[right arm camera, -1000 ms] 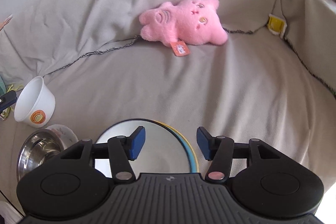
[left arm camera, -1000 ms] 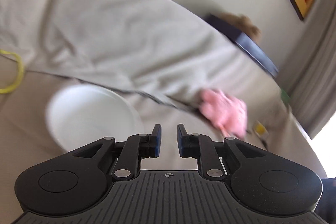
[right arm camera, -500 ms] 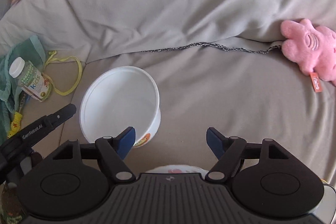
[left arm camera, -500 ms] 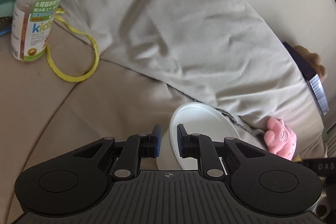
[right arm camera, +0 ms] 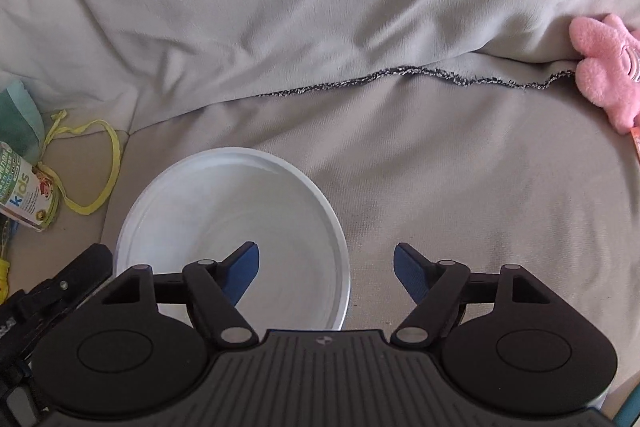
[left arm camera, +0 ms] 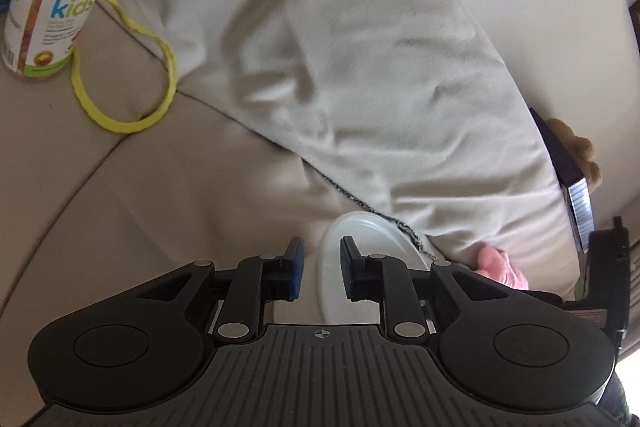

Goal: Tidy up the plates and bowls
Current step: 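Move both grippers to the white bowl with the orange label, then grip the white bowl's rim with the left gripper while the right gripper grips and lifts it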

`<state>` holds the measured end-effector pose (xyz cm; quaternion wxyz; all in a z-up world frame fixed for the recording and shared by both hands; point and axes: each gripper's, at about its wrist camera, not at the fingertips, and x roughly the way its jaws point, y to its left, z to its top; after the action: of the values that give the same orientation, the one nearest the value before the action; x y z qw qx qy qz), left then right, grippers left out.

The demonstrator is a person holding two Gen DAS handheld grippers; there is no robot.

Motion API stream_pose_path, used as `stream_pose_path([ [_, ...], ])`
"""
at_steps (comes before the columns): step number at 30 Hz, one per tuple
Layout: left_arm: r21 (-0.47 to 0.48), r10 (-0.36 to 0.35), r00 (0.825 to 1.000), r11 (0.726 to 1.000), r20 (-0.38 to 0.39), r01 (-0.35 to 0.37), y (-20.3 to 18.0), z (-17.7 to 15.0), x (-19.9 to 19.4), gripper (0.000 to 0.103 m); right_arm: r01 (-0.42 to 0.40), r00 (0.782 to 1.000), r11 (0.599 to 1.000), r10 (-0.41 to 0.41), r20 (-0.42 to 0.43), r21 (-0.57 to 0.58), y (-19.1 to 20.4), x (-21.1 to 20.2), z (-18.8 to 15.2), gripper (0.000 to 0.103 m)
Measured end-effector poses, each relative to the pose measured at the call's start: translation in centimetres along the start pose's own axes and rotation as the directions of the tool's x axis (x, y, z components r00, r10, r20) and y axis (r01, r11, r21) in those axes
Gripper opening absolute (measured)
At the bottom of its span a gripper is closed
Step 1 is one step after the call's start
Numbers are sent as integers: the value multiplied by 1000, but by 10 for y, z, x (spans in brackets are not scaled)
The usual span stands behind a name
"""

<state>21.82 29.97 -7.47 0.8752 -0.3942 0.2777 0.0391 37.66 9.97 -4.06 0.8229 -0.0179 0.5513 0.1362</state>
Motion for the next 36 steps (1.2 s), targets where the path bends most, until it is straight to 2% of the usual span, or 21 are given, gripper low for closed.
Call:
stream_pose_path([
  [4,94,108,993,990,-45,-103,-8,-6,14,22,19,999,1000,-18,-32,12,7,16,-5,60],
  [7,154,160,983,977,-91,-145,-12,-14,26,23,9,998,1000,-8,-62,9,9,20,-11,50],
  [9,160,167,980,976,-107,-149,-11,-16,30,24,5,997,1000,-6,-73,-16,12,20,-14,42],
  [14,165,174,974,975,-147,-150,-12,-20,33,24,-30,997,998,25,-78,-59,20,10,-23,31],
  [17,192,204,970,965,-133,-177,-21,-24,24,23,-56,997,996,52,-60,-68,21,-5,-30,31],
  [21,280,154,987,951,-52,-133,-51,-35,-21,23,-116,993,990,116,-12,-82,10,-52,-43,32],
  [25,322,89,996,943,7,-86,-96,-63,-66,23,-181,982,978,185,28,-106,-25,-110,-66,32],
  [28,338,53,998,940,-24,-41,-133,-97,-75,23,-159,982,978,171,76,-136,-61,-152,-89,35],
  [31,389,13,996,921,-93,25,-177,-131,-74,23,-108,983,984,127,133,-145,-107,-189,-113,36],
  [34,448,-28,990,890,-136,87,-220,-160,-74,23,-95,978,989,114,177,-112,-162,-219,-136,37],
  [36,504,-34,985,856,-169,116,-249,-182,-68,23,-91,975,992,105,196,-83,-200,-229,-153,37],
])
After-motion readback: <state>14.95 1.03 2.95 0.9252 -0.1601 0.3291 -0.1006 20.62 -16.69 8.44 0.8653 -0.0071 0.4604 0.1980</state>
